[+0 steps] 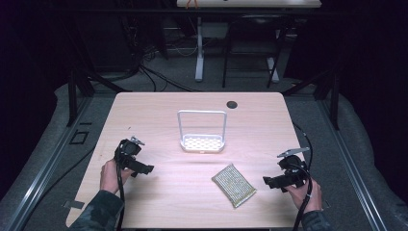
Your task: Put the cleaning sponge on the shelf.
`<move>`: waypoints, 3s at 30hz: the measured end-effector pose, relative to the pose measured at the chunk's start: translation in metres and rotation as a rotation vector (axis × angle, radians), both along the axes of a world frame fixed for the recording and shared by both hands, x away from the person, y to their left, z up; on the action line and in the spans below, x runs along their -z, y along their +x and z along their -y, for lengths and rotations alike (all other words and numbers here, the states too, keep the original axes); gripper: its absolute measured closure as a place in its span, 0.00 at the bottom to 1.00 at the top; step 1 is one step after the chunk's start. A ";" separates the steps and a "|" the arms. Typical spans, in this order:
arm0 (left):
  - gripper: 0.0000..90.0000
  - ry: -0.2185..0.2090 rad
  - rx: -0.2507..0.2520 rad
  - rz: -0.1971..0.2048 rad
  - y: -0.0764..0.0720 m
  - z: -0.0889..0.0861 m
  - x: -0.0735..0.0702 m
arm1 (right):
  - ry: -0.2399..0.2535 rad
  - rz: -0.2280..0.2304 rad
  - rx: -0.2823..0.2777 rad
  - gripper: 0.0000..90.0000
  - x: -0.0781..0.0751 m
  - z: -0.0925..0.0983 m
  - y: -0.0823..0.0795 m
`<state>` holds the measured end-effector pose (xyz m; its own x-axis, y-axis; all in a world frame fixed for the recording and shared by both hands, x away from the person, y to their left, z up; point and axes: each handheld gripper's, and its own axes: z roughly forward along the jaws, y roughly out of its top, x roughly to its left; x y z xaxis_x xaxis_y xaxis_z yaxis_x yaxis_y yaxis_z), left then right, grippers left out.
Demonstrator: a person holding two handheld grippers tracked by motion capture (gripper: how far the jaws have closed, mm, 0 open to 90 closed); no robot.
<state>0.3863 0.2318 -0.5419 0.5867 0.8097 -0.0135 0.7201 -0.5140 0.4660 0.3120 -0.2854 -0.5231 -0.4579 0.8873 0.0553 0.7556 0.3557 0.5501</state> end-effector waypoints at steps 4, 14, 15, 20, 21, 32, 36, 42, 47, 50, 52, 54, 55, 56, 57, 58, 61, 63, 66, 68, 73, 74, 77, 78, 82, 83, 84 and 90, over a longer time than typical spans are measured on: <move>0.00 0.001 -0.002 -0.001 0.000 0.000 0.000 | 0.006 0.002 -0.014 0.00 -0.002 -0.004 -0.002; 0.00 -0.004 0.004 -0.002 0.000 0.000 0.000 | 0.017 0.000 -0.103 0.00 -0.008 -0.034 -0.009; 0.00 -0.003 0.004 -0.002 0.000 0.000 0.000 | 0.022 -0.009 -0.113 0.00 -0.009 -0.038 -0.010; 0.00 -0.005 -0.001 0.000 0.000 0.000 0.000 | 0.017 -0.029 -0.159 0.00 -0.006 -0.057 -0.011; 0.00 -0.007 0.002 -0.006 0.000 0.000 0.000 | 0.013 -0.031 -0.173 0.00 -0.006 -0.060 -0.011; 0.00 -0.004 0.001 0.002 0.000 0.000 0.001 | -0.011 -0.081 -0.237 0.00 0.006 -0.090 -0.012; 0.00 -0.004 0.001 0.001 0.000 0.001 0.001 | -0.045 -0.096 -0.264 0.00 0.014 -0.100 -0.011; 0.00 -0.005 0.002 -0.001 0.000 0.001 0.001 | -0.064 -0.106 -0.281 0.03 0.020 -0.106 -0.010; 0.00 -0.006 0.005 -0.002 -0.001 0.000 0.001 | -0.079 -0.123 -0.294 0.12 0.024 -0.111 -0.010; 0.00 -0.005 0.003 -0.004 -0.001 0.001 0.001 | -0.102 -0.118 -0.295 0.16 0.025 -0.112 -0.010; 0.00 -0.006 0.005 -0.009 0.000 0.002 0.002 | -0.110 -0.115 -0.292 0.17 0.026 -0.111 -0.010; 0.00 -0.003 0.006 -0.016 0.000 0.001 0.003 | -0.112 -0.121 -0.293 0.18 0.027 -0.111 -0.010; 0.00 -0.003 0.006 -0.016 0.000 0.001 0.003 | -0.112 -0.121 -0.293 0.18 0.027 -0.111 -0.010; 0.00 -0.005 0.005 -0.017 0.000 0.001 0.003 | -0.115 -0.118 -0.293 0.19 0.028 -0.111 -0.010; 0.00 -0.005 0.005 -0.016 0.000 0.001 0.003 | -0.125 -0.117 -0.293 0.20 0.029 -0.113 -0.011; 0.00 -0.005 0.005 -0.015 0.000 0.001 0.002 | -0.125 -0.117 -0.293 0.20 0.029 -0.113 -0.011; 0.00 -0.004 0.006 -0.017 0.000 0.001 0.003 | -0.136 -0.115 -0.297 0.23 0.029 -0.113 -0.011; 0.00 -0.004 0.005 -0.018 0.000 0.001 0.003 | -0.143 -0.110 -0.298 0.25 0.029 -0.114 -0.012; 0.00 -0.003 0.005 -0.016 0.000 0.001 0.003 | -0.150 -0.108 -0.301 0.27 0.030 -0.114 -0.012; 0.00 -0.003 0.006 -0.014 0.000 0.001 0.003 | -0.148 -0.110 -0.301 0.28 0.030 -0.114 -0.012; 0.00 -0.003 0.004 -0.012 -0.001 0.001 0.002 | -0.151 -0.104 -0.306 0.33 0.029 -0.114 -0.013; 0.00 -0.003 0.004 -0.012 -0.001 0.001 0.002 | -0.149 -0.104 -0.308 0.34 0.029 -0.114 -0.013; 0.00 0.000 0.005 -0.015 -0.001 0.002 0.002 | -0.150 -0.097 -0.308 0.38 0.029 -0.114 -0.014; 0.00 0.000 0.005 -0.015 -0.001 0.002 0.002 | -0.150 -0.097 -0.308 0.38 0.029 -0.114 -0.014; 0.00 0.003 0.007 -0.016 -0.002 0.002 0.002 | -0.143 -0.094 -0.314 0.43 0.029 -0.115 -0.014; 0.00 0.003 0.007 -0.016 -0.002 0.002 0.002 | -0.146 -0.093 -0.315 0.45 0.029 -0.115 -0.015; 0.00 0.002 0.003 -0.016 -0.002 0.002 0.003 | -0.144 -0.091 -0.317 0.47 0.029 -0.115 -0.015; 0.00 0.006 0.009 -0.019 -0.001 0.003 0.004 | -0.133 -0.086 -0.319 0.52 0.029 -0.114 -0.015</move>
